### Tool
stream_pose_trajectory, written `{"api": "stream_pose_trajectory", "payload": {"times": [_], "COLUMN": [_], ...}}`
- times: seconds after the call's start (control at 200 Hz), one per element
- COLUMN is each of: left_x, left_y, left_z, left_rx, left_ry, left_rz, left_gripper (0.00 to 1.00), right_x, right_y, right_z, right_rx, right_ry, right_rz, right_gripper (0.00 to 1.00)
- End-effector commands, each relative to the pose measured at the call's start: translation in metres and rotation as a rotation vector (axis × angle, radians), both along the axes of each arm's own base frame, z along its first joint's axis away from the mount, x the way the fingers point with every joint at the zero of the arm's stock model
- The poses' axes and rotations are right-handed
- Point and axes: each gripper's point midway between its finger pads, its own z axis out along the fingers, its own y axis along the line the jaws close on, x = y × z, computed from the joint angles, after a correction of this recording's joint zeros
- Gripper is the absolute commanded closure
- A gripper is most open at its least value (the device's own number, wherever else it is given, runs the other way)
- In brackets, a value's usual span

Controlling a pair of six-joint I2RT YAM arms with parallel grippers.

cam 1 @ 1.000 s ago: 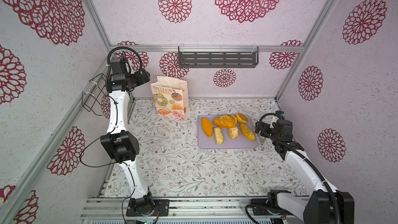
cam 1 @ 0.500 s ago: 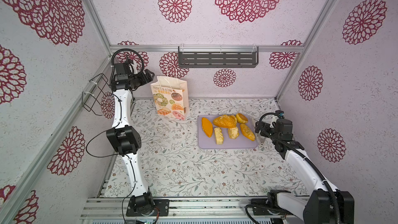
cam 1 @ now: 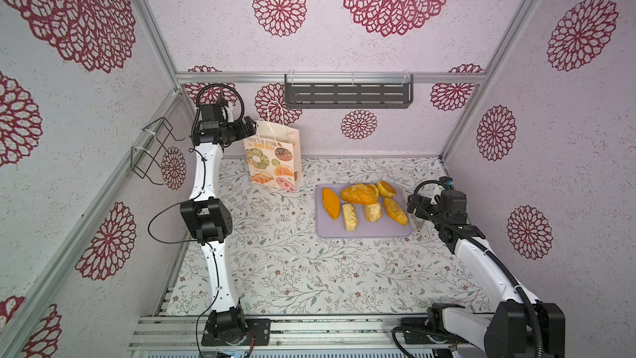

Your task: Place the fake bread into the paper bag

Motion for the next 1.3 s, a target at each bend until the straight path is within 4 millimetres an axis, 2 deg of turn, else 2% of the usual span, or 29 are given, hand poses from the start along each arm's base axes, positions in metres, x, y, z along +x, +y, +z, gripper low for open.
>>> {"api": "stream_pose_trajectory", "payload": {"times": [0.0,0.14,0.23,0.33,0.595,0.771,0.856,0.891,0.906,0.956,1.136,1.296], "left_x": [0.003,0.002,-0.001,-0.007,-0.038,-0.072,-0.087,-0.089,-0.097,-0.104,-0.112,-0.102], "left_y": [0.001,0.006,0.008,0.012,0.027,0.01,-0.002,-0.009,-0.012,-0.021,-0.052,-0.065], "left_z": [0.002,-0.001,0.005,0.022,0.088,0.116,0.119,0.112,0.124,0.123,0.12,0.113], "left_rx": [0.074,0.113,0.123,0.113,-0.019,-0.171,-0.283,-0.323,-0.334,-0.362,-0.411,-0.499], "left_ry": [-0.014,0.0,0.001,-0.016,-0.084,-0.06,-0.029,-0.006,-0.028,-0.019,-0.002,-0.021], "left_rz": [0.015,0.053,0.079,0.112,0.186,0.172,0.162,0.155,0.151,0.152,0.157,0.174], "left_gripper": [0.06,0.11,0.13,0.13,0.08,0.0,0.0,0.0,0.0,0.01,0.03,0.03], "right_x": [0.005,0.006,0.006,0.006,0.006,0.003,0.002,0.001,0.002,0.002,0.002,0.001], "right_y": [0.005,0.006,0.006,0.006,0.008,0.008,0.008,0.007,0.008,0.008,0.011,0.012], "right_z": [0.012,0.011,0.01,0.011,0.013,0.014,0.015,0.015,0.015,0.015,0.013,0.012], "right_rx": [0.022,0.023,0.027,0.027,0.035,0.039,0.038,0.04,0.041,0.044,0.063,0.076], "right_ry": [-0.036,-0.032,-0.028,-0.031,-0.032,-0.037,-0.042,-0.045,-0.044,-0.045,-0.04,-0.046], "right_rz": [0.013,0.015,0.015,0.017,0.022,0.02,0.019,0.019,0.02,0.022,0.029,0.028], "right_gripper": [0.01,0.01,0.01,0.01,0.01,0.01,0.01,0.01,0.01,0.01,0.01,0.01]}}
